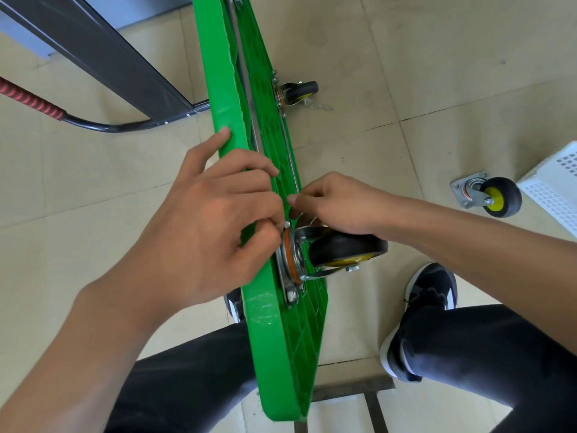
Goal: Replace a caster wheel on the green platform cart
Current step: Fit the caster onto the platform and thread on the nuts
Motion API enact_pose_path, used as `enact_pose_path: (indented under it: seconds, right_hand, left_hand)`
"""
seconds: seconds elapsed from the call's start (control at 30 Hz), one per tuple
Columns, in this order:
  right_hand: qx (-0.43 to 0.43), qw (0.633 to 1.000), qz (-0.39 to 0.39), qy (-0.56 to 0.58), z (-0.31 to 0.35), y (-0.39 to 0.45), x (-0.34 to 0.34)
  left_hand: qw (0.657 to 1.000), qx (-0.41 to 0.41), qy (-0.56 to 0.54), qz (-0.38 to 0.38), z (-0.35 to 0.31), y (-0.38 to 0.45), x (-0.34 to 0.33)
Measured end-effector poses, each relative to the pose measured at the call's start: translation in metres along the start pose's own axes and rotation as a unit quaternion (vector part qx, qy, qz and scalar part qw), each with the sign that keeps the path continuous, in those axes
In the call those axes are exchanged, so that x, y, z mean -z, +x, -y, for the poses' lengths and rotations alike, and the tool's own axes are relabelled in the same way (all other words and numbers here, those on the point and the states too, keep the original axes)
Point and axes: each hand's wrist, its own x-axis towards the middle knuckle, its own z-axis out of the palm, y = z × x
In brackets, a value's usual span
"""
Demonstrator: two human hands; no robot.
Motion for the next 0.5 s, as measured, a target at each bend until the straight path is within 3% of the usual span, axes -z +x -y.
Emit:
enact_pose_path:
  seconds: [0.1,0.3,0.5]
  right_hand:
    - [0.023,0.999,-0.003,0.036,0.0020,-0.0014,0.0014]
    - [-0.024,0.998,0.026,-0.051,-0.0027,0.0049,-0.0017]
    - [0.010,1.000,0.022,0.012,0.0019,-0.0015,0.0025]
  left_hand:
    - [1.000,-0.001,0.002,-0.001,0.0003,-0.0002,0.0000]
    - [1.000,-0.002,-0.001,-0.006,0.0002,0.0003,-0.0008]
    - [1.000,-0.002,0.001,-0.004,0.0000,0.0001,-0.0013]
